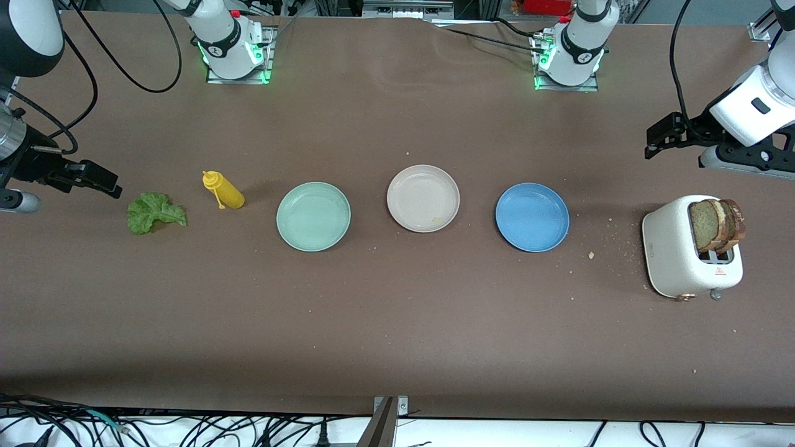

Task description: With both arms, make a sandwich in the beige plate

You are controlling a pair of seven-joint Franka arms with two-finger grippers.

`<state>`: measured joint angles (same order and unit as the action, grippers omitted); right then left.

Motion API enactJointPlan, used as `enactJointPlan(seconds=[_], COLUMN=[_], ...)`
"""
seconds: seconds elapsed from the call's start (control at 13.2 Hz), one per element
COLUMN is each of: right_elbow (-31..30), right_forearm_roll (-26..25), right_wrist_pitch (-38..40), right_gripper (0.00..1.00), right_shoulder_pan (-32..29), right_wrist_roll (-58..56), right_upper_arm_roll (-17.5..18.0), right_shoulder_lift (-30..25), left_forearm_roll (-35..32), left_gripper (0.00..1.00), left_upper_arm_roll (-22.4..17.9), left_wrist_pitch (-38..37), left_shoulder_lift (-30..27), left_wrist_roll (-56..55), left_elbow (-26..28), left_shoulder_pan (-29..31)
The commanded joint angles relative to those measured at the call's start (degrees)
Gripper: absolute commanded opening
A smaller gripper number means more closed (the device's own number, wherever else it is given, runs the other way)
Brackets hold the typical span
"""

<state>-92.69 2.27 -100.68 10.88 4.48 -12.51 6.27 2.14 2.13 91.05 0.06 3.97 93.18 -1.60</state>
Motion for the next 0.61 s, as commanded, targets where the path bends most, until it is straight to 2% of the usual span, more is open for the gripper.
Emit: enactJointPlan(seconds=[0.0, 0.3, 0.53], right_elbow=[-0.65, -0.74, -0.65], right_forearm_roll=[0.46, 0.46, 0.46], right_wrist_pitch=[0.48, 0.48, 0.48], right_gripper=[1.0, 1.0, 1.0], right_shoulder_pan=[0.1, 0.1, 0.1], right_wrist_roll=[0.61, 0.61, 0.61], right_upper_arm_roll=[0.12, 0.12, 0.03], right_shoulder_lift=[-1.17, -1.17, -1.08], left_forearm_roll=[-1.79, -1.88, -1.88], left_gripper=[1.0, 1.0, 1.0], left_upper_arm_roll=[0.07, 0.07, -0.02], left_wrist_pitch=[0.0, 0.0, -0.08], left_shoulder_lift=[-0.59, -0.15, 0.38], left_wrist_roll=[0.6, 0.6, 0.6], left_elbow=[0.25, -1.59, -0.98], left_shoulder_pan=[0.1, 0.1, 0.28])
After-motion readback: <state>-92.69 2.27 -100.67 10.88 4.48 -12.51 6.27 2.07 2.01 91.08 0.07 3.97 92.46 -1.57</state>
